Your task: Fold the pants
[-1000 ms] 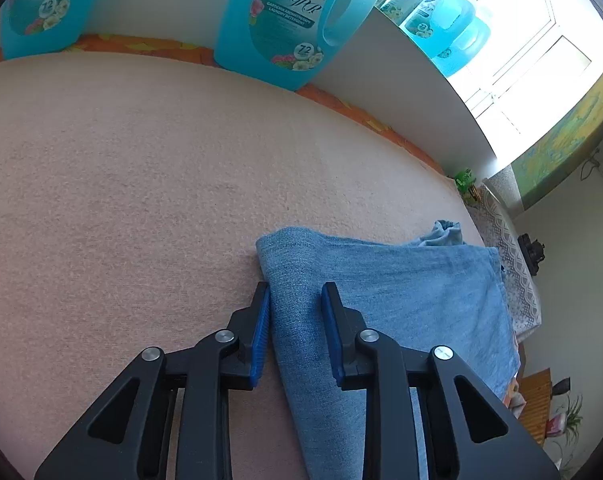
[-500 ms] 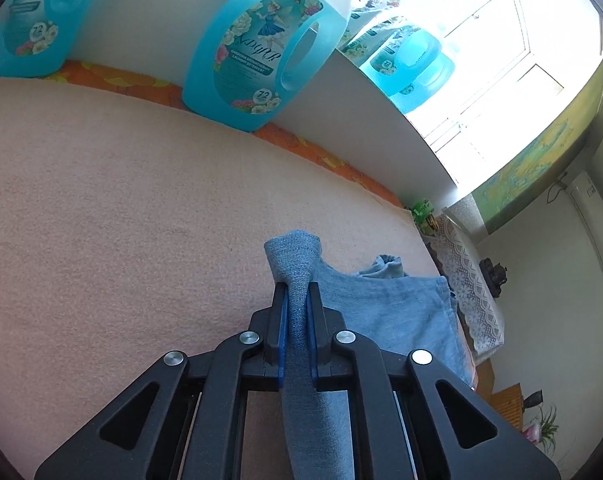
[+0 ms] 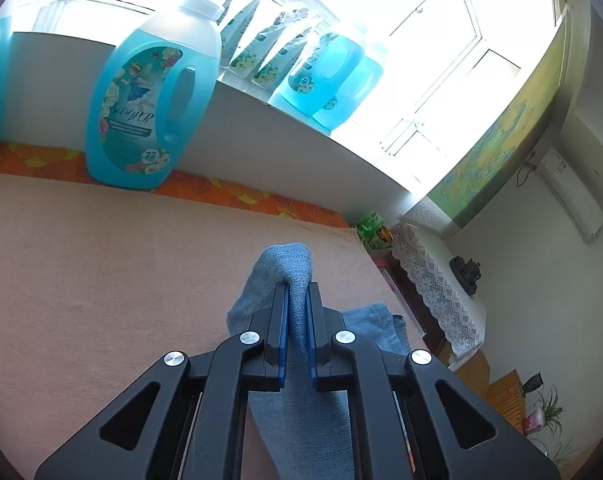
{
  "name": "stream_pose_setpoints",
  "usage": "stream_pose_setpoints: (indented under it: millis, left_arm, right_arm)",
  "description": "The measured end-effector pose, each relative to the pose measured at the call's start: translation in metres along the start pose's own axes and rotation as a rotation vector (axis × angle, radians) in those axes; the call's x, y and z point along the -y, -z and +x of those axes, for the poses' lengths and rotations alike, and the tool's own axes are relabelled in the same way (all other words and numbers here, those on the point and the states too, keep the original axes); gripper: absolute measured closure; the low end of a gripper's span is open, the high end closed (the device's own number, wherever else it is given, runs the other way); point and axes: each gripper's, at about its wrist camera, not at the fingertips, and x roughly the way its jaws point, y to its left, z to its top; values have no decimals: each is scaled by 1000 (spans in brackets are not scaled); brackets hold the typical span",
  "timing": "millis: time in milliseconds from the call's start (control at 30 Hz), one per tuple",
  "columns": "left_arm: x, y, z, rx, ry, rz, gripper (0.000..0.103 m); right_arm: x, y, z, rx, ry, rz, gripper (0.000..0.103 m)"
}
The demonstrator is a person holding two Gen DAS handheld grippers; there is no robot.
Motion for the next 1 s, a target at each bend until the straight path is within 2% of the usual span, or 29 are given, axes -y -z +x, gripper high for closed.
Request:
stream_pose_setpoints:
  millis: [133,200,300,433,500,567,667,767,800,900,933,1000]
  left_arm:
    - [42,-6,28,5,3,40,97]
    - [64,-9,42,18,1,63,100]
    - [94,-13,64,32,10,103,102]
    - [121,-6,93,-1,-10,192,102]
    - [124,-2,98,-5,-46,241,102]
    - [120,4,104,-57,-39,260,102]
    - [119,30,102,-136,-28,323,102]
    - [119,70,91,-239,13,386,101]
    - [119,84,86,-261,31,408,98]
    - [125,120,80,-323,63,460,94]
    - [126,129,82,-350,71,470,94]
    - [126,145,88,-387,66,496,94]
  right_arm:
    - [50,-11,-23,24,15,32,93]
    - [82,-16,-28,30,23,59,93]
    - [126,-11,-35,23,37,126,93]
    - [178,7,-29,-2,81,207,94]
    - [210,22,-26,-23,56,283,94]
    - [236,42,-24,-58,0,350,94]
    - [260,76,-17,-138,-39,428,94]
    - [275,100,-9,-216,-91,470,93]
    - [279,104,-7,-233,-109,479,92]
    - [290,103,-10,-276,-162,474,82]
    - [294,99,-14,-266,-160,465,76]
    - [307,82,-20,-225,-141,472,72]
